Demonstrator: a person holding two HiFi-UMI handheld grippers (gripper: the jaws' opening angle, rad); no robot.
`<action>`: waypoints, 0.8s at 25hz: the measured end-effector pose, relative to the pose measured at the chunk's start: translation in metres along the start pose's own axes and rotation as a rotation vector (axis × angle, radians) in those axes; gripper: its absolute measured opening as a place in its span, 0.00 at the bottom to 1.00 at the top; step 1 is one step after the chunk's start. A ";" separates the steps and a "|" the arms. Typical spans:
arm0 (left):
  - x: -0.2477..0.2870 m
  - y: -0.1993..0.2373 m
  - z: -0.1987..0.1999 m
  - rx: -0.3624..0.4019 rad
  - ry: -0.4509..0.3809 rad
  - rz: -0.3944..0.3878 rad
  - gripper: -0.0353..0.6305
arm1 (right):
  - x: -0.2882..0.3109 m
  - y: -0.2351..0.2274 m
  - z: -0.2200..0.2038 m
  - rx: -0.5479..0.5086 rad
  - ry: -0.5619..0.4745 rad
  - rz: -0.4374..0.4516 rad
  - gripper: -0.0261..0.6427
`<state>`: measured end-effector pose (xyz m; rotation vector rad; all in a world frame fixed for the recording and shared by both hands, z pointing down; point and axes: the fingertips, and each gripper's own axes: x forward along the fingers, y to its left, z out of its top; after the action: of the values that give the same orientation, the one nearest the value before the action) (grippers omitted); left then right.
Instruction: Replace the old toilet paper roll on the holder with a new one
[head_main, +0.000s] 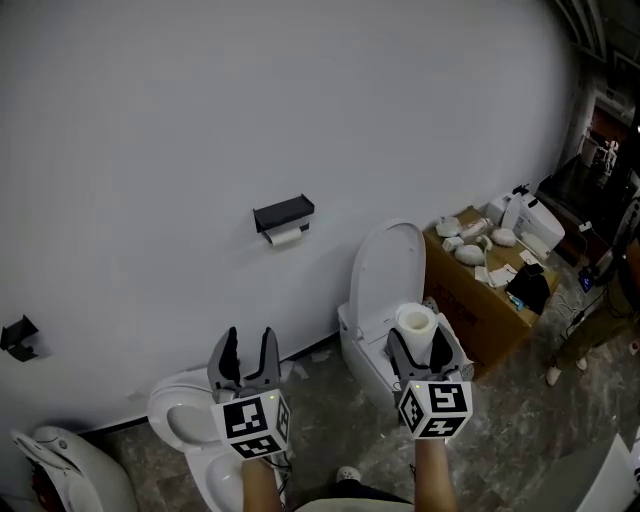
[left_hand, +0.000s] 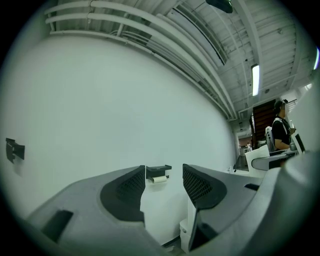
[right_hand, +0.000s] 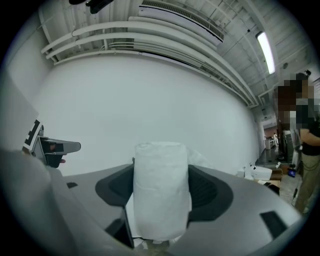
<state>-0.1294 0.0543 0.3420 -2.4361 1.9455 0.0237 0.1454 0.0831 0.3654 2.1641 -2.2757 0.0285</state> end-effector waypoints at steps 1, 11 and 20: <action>0.008 -0.003 0.000 0.000 -0.002 0.005 0.38 | 0.008 -0.006 0.000 -0.002 0.000 0.005 0.50; 0.061 -0.014 -0.015 0.005 0.032 0.052 0.38 | 0.068 -0.038 -0.016 0.019 0.028 0.047 0.50; 0.110 -0.005 -0.030 0.023 0.058 0.065 0.38 | 0.127 -0.040 -0.032 0.031 0.053 0.071 0.50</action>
<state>-0.1005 -0.0530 0.3688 -2.3848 2.0356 -0.0690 0.1787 -0.0451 0.3992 2.0700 -2.3371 0.1211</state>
